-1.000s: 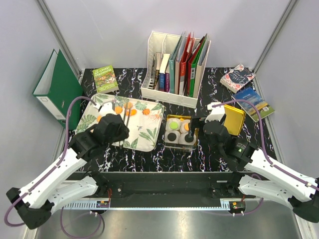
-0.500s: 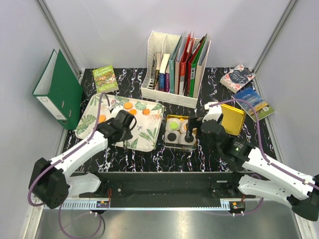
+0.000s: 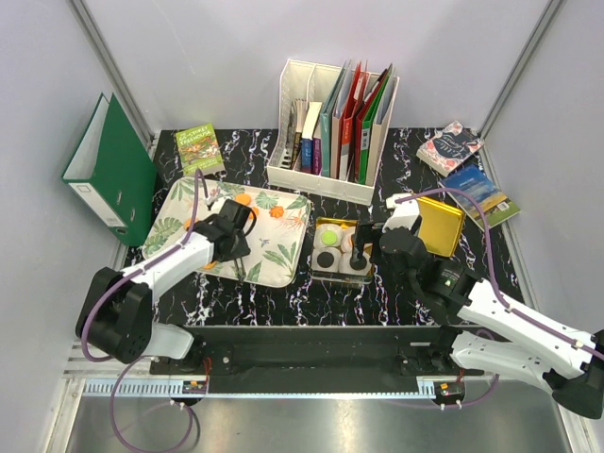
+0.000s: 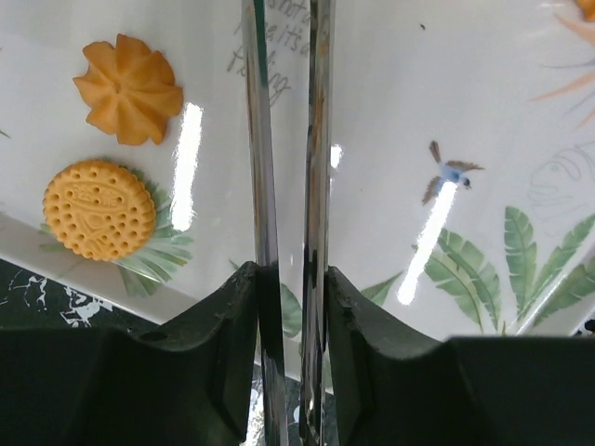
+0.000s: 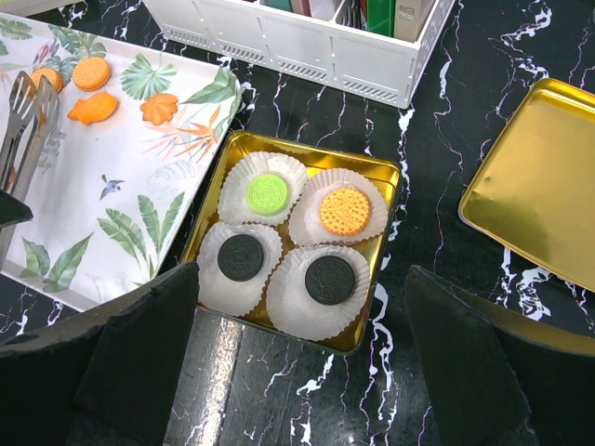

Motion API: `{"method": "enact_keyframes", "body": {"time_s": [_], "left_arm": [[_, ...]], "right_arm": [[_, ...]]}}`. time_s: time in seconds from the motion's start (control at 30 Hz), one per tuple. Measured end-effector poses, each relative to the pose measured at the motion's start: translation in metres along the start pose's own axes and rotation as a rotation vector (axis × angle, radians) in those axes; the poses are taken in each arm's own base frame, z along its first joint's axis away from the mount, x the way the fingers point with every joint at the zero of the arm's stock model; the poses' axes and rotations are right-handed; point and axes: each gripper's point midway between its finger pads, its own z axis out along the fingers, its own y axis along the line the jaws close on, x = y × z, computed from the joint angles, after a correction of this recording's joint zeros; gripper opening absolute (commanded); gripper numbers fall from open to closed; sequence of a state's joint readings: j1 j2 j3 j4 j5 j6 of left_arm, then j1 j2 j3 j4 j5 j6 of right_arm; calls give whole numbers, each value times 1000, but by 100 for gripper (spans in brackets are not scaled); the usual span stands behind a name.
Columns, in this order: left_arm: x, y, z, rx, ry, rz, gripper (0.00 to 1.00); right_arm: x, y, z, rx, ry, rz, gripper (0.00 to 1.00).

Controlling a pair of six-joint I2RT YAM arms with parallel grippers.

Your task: Pack the cookies

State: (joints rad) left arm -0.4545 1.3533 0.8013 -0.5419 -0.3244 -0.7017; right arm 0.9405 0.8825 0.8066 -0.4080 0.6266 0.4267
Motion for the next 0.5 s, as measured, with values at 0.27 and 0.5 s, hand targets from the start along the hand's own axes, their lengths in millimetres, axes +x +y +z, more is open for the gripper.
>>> {"method": "enact_keyframes", "body": {"time_s": [0.27,0.5], "left_arm": [[-1,-1,4,15,14,-4,56],[-7,-1,-7,45,-17,-18,61]], "right_arm": [[1,0,0,1,1,-1,100],[3,0,2,5,10,-8,100]]}}
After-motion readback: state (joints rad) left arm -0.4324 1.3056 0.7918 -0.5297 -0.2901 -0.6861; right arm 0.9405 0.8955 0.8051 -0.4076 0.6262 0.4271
